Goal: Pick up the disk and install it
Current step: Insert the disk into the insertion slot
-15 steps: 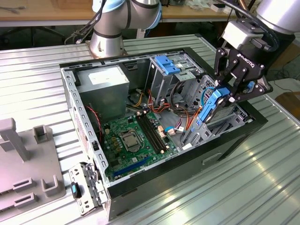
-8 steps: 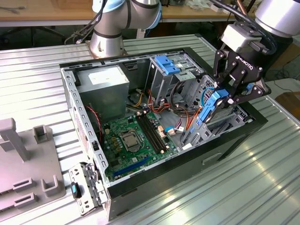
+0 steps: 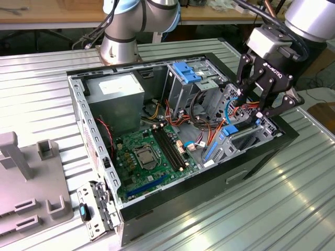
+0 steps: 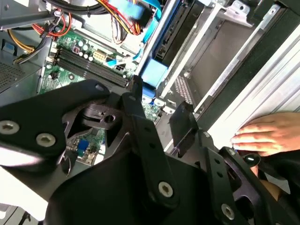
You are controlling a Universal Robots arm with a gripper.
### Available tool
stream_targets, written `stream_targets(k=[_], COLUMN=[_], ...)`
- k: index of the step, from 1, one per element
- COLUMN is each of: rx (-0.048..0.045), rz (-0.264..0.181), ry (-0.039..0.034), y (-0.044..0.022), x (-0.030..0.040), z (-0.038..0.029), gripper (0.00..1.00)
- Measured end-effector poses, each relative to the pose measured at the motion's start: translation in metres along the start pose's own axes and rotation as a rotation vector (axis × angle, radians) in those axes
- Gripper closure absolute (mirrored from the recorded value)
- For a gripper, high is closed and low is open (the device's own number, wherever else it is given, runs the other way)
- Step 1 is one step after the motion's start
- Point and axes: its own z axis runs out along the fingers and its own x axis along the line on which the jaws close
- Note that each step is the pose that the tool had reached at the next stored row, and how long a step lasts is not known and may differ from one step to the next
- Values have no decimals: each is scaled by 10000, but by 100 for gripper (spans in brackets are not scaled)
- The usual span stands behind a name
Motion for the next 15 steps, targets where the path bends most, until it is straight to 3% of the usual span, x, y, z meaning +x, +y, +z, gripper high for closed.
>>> stream_targets(k=[4, 9, 10, 15], rx=[0, 2, 4, 7], rz=[0, -1, 1, 1], ry=[1, 4, 4, 27], y=[0, -20, -84, -345], x=[0, -1, -3, -12], z=[0, 4, 16, 69], gripper=[51, 82, 88, 89])
